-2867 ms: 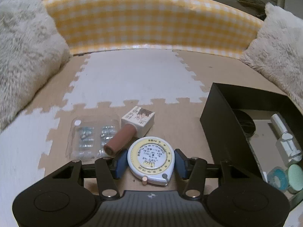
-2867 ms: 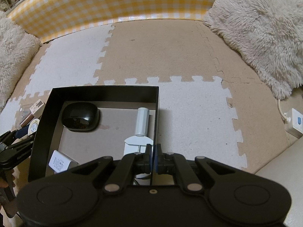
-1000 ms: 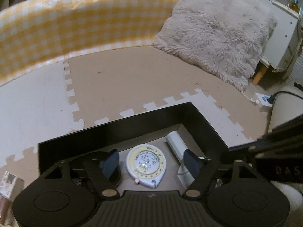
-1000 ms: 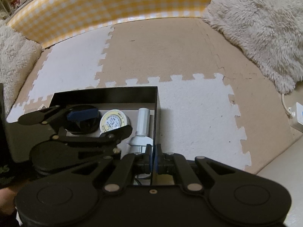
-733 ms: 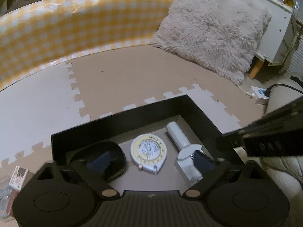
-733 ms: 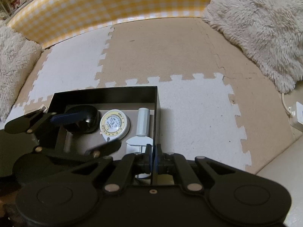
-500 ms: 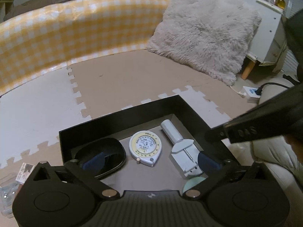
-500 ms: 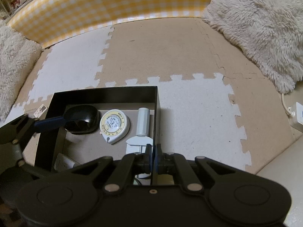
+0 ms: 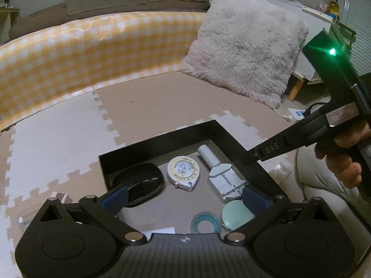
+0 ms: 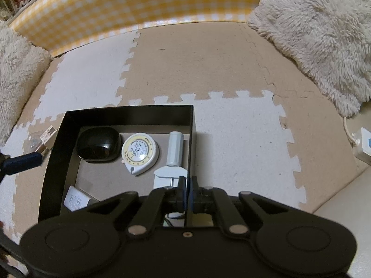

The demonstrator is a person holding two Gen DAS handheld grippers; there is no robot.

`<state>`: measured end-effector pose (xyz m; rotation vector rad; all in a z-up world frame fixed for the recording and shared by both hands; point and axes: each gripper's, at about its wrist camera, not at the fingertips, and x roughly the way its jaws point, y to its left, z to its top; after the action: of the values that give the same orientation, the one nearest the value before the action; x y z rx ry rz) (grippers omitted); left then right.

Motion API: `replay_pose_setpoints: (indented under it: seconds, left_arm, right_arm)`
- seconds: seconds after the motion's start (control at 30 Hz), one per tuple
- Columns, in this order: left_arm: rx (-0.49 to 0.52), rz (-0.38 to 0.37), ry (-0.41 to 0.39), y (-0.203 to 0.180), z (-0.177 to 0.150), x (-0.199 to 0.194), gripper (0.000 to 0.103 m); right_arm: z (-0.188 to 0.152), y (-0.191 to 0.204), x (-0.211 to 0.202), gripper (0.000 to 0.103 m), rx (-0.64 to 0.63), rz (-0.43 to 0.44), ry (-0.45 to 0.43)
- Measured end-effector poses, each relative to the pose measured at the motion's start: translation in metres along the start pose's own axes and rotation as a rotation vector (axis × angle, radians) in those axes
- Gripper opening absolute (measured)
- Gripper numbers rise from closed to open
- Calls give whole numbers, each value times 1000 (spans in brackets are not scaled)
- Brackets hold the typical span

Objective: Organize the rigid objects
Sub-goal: 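Withdraw the left tool and move it toward the clear blister pack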

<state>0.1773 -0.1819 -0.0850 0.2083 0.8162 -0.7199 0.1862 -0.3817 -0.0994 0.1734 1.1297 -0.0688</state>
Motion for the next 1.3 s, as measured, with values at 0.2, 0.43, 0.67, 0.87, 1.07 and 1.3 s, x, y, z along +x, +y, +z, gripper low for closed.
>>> replay_pose_setpoints:
  seconds: [0.2,0.43,0.67,0.87,1.07,1.3]
  left_arm:
    - [-17,13,-28,10,-1,-19,103]
    - [-82,72,-86,38,-6,-44,103]
    - [-203,169,-94,89,-17,-60,103]
    - [-327,283,-89,136,-31,-56,103]
    - [-471,385,-56,182,-54,-47,103]
    - [-571,469,-6,211,-76,-31,103]
  right_arm:
    - [0,0,0,4,0,1,0]
    - [0,1,0,4,-6,-2,0]
    - [0,1,0,4,-10,-5,0]
    - [0,2,0,4,-15,-9,0]
    - [0,2,0,4,-19,-12,1]
    - [0,3,0,4,-22,-14,1]
